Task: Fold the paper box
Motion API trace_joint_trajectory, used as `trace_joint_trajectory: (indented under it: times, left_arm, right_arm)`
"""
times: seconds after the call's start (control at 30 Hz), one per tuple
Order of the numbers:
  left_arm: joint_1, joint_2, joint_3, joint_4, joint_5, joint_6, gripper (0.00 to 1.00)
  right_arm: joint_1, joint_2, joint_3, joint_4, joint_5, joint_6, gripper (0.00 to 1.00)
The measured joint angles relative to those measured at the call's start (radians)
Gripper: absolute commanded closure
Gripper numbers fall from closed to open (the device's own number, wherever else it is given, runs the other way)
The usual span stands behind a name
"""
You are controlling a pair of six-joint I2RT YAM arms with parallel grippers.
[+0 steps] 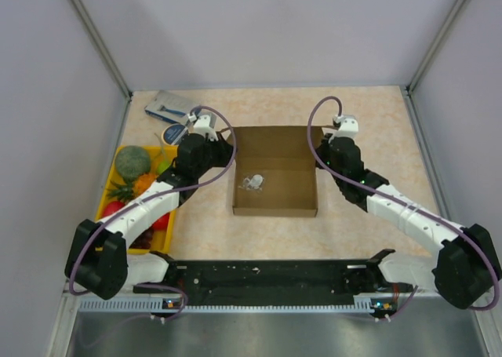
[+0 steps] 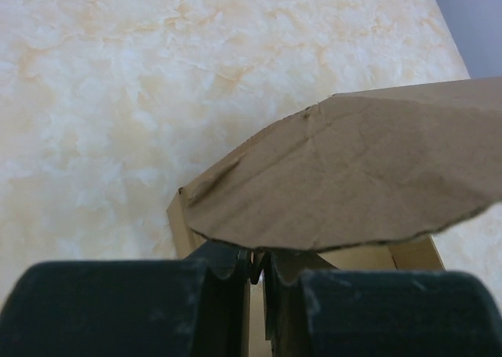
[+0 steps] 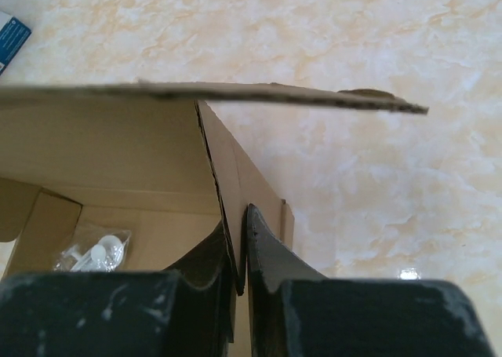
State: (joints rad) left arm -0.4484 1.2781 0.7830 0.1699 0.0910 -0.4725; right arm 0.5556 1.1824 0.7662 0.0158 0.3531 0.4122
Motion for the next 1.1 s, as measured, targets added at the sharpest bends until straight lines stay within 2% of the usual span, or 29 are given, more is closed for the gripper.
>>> trace_joint_trajectory:
  times: [0.5,0.83,0.93,1.1]
  left_arm:
    - [-0.087,-0.086,-0.158,0.152,-0.112,-0.017,0.99]
    - [-0.155,-0.069,-0.189,0.211,-0.200,-0.053,1.00]
    - [-0.181,-0.072,-0.224,0.249,-0.232,-0.048,0.99]
    - [-0.217,-0.088,-0.285,0.311,-0.270,-0.037,1.00]
  right_arm:
    - [0.073,-0.118,-0.224,0.217,0.106,-0.045,0.97]
    - [0.073,-0.128,-0.263,0.247,0.138,-0.043,0.97]
    - [0.075,-0.158,-0.304,0.262,0.135,-0.040,0.94]
    - [0.079,-0.212,-0.328,0.221,0.127,-0.043,0.82]
